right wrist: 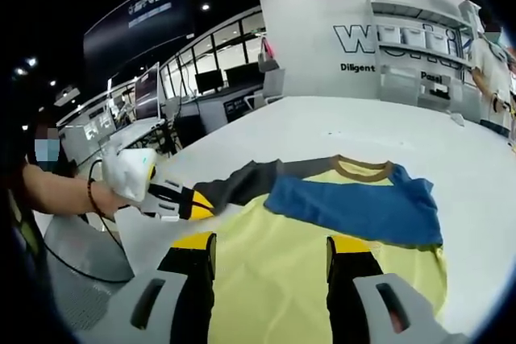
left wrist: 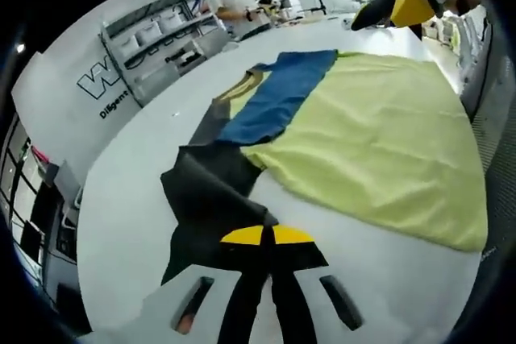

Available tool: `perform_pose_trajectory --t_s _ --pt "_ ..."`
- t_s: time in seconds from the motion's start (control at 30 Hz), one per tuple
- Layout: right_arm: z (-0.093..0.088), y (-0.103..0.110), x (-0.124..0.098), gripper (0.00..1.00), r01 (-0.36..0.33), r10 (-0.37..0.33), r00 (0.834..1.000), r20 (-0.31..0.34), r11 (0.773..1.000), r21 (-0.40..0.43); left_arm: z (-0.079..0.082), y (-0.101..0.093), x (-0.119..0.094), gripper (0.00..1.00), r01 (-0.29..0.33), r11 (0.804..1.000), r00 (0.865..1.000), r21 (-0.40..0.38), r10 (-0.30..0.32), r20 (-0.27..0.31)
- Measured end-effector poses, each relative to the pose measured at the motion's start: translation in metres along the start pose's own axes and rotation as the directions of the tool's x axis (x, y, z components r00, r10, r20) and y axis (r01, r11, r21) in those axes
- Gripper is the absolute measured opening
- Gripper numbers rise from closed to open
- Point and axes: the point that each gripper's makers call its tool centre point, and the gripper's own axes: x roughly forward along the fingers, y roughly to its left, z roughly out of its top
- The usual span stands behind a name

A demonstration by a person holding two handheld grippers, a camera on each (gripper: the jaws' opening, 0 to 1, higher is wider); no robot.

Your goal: Fold the garment on the visible template until the final outline fits inside the template.

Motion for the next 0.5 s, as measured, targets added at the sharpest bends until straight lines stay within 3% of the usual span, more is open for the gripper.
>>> perform_pose_trajectory --t_s 0.1,0.27,0.37,0.43,0.5 --pt "-0.002 0.002 0.001 0.52 -0.004 0.004 1.0 -0.006 1.0 0.003 0.004 0.0 0.0 0.0 -0.015 0.995 1.0 0.099 0.014 0.011" --pt "-0.002 0.009 0.004 0.52 -0.015 0.015 1.0 -0.013 1.0 -0.002 0.004 0.002 -0.002 0.03 -0.006 1.0 1.0 0.02 0.006 0.009" --pt "-0.002 0.012 0.005 0.52 -0.019 0.019 1.0 -0.017 1.0 -0.011 0.01 0.003 -0.009 0.06 0.003 1.0 0.999 -0.025 -0.002 0.052" --pt "-0.002 0.012 0.006 0.52 -0.019 0.018 1.0 -0.02 1.0 -0.016 0.022 0.008 -0.017 0.07 0.001 1.0 0.993 0.028 -0.004 0.115" --pt "-0.002 0.012 0.007 0.52 -0.022 0.021 1.0 -0.02 1.0 -0.011 0.023 0.015 -0.025 0.1 -0.015 1.0 0.994 0.006 0.014 0.109"
